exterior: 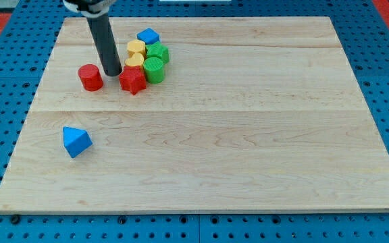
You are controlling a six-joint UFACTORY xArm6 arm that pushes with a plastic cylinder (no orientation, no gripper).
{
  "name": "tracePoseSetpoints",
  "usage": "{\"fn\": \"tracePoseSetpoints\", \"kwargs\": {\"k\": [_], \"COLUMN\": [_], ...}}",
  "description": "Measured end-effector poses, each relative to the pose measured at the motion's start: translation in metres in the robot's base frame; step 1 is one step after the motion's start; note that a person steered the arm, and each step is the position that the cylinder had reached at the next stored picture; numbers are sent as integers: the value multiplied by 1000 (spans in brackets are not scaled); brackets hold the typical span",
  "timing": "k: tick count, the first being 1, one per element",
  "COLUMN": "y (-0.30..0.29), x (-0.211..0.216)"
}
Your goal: Move the red circle close to the triangle
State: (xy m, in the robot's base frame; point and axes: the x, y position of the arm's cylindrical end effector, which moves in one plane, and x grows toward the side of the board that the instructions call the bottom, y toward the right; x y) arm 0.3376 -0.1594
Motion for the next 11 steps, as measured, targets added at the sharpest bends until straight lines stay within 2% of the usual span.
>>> {"fn": "tracePoseSetpoints", "kwargs": {"k": [1,2,3,4,5,6,7,8,10,11], "y": [-28,-43,-34,-1,1,1,10,18,-32,-23], "x": [6,58,99,134,178,180,157,102,142,158]}}
